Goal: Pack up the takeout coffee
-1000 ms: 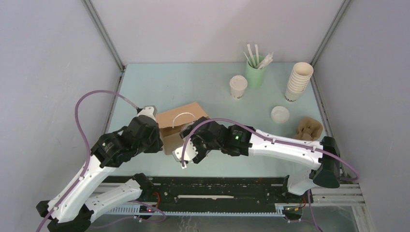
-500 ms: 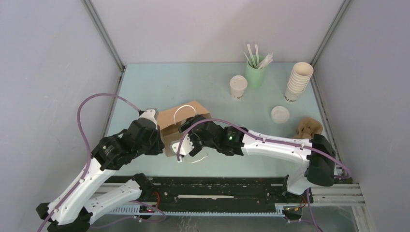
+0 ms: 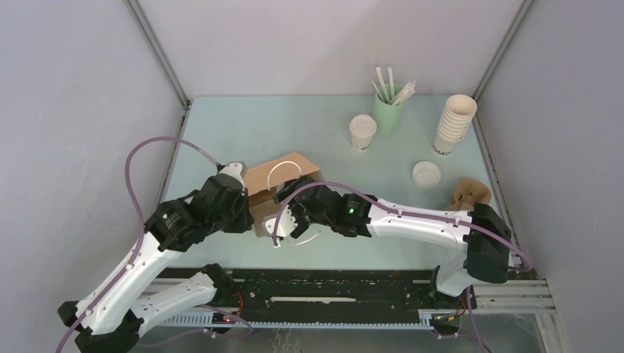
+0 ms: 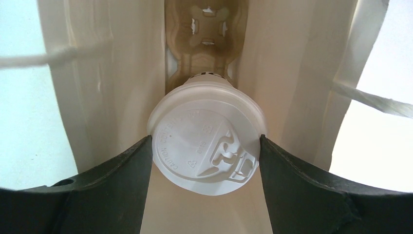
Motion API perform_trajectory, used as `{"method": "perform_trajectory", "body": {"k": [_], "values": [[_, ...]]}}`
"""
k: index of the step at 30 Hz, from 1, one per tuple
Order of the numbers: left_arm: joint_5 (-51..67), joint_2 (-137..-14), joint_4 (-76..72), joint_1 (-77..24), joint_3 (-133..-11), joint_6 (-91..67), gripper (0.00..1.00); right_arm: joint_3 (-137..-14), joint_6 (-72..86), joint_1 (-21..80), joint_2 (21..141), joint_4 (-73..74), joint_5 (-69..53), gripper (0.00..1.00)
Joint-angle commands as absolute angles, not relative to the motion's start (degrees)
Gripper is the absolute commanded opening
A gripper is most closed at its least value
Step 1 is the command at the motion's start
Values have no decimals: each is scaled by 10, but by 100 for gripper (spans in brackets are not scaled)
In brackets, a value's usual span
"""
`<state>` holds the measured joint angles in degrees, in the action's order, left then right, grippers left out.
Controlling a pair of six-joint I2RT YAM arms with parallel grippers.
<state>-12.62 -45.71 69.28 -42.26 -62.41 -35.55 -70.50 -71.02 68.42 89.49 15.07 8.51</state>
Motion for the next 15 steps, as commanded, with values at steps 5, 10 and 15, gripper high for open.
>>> {"method": "perform_trajectory", "body": {"k": [5, 10, 15], "values": [[-112, -480, 695, -424, -677, -348, 0, -702, -683, 701, 855, 155, 44, 46], [-103, -490, 693, -422, -678, -345, 0, -702, -664, 701, 853, 157, 44, 46], [-96, -496, 694, -417, -684, -344, 0, -697, -652, 710, 834, 183, 43, 47]]}}
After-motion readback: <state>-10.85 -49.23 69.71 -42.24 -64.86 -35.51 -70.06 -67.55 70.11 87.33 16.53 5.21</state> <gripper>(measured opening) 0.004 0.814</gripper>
